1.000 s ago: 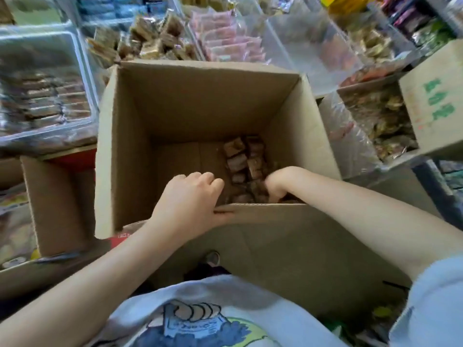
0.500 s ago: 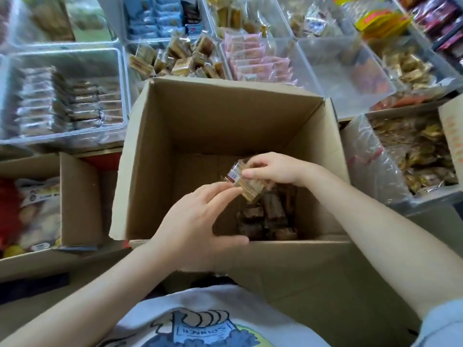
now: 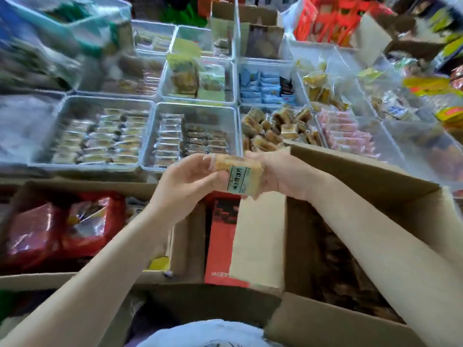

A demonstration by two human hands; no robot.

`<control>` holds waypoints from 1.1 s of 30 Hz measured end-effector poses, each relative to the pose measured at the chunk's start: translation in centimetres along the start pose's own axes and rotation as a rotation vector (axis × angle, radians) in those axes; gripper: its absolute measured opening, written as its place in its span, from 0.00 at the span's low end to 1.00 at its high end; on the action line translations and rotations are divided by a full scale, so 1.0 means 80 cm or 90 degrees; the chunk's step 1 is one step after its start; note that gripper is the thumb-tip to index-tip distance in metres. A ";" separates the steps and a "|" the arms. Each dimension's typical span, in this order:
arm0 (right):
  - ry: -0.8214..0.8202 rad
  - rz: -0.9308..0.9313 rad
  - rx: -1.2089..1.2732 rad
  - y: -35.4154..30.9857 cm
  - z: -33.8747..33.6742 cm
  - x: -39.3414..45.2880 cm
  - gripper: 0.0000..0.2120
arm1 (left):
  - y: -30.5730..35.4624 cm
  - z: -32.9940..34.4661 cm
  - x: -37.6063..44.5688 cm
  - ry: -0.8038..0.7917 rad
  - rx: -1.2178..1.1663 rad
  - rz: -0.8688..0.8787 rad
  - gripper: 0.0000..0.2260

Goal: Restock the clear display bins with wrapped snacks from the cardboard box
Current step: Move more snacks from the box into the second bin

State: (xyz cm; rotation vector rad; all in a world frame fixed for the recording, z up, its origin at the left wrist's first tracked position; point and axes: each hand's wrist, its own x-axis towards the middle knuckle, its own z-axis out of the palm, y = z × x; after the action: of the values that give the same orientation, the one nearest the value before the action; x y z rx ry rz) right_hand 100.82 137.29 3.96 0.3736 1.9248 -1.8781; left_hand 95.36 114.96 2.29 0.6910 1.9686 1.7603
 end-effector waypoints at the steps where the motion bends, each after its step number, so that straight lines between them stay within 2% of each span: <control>1: 0.034 -0.010 -0.006 -0.011 0.023 0.029 0.20 | -0.009 -0.037 0.002 0.015 0.006 -0.026 0.15; 3: 0.043 -0.029 -0.073 -0.032 0.075 0.087 0.21 | -0.030 -0.114 0.008 0.024 0.037 -0.067 0.13; 5: 0.017 -0.052 -0.189 -0.048 0.130 0.145 0.15 | -0.054 -0.191 0.014 0.031 0.049 -0.107 0.12; 7: 0.014 -0.053 -0.240 -0.065 0.183 0.205 0.10 | -0.078 -0.265 0.024 0.049 0.052 -0.136 0.15; 9: 0.009 -0.046 -0.261 -0.085 0.234 0.263 0.10 | -0.101 -0.333 0.034 0.076 0.072 -0.151 0.15; 11: 0.000 -0.049 -0.282 -0.099 0.272 0.316 0.10 | -0.127 -0.390 0.047 0.097 0.112 -0.143 0.12; 14: 0.044 -0.053 -0.319 -0.115 0.306 0.390 0.13 | -0.168 -0.461 0.069 0.157 0.158 -0.129 0.11; 15: 0.074 -0.058 -0.331 -0.119 0.312 0.413 0.14 | -0.188 -0.483 0.077 0.184 0.200 -0.130 0.15; 17: 0.143 -0.076 -0.356 -0.128 0.317 0.460 0.13 | -0.231 -0.523 0.094 0.192 0.337 -0.160 0.31; 19: 0.204 -0.096 -0.380 -0.138 0.319 0.503 0.10 | -0.267 -0.548 0.106 0.144 0.454 -0.205 0.43; 24: 0.273 -0.122 -0.450 -0.155 0.326 0.607 0.10 | -0.302 -0.563 0.115 -0.029 0.715 -0.229 0.58; 28: 0.303 -0.121 -0.548 -0.154 0.326 0.674 0.11 | -0.309 -0.566 0.115 -0.048 0.739 -0.218 0.65; 33: 0.217 -0.092 -0.786 -0.146 0.328 0.724 0.10 | -0.320 -0.565 0.115 -0.030 0.737 -0.187 0.65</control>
State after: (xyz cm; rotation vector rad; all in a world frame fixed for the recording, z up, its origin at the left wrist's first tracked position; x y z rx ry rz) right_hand 47.57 104.84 -13.20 0.1381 2.9286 -0.4012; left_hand 58.51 82.83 -17.52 0.6737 2.7710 0.2997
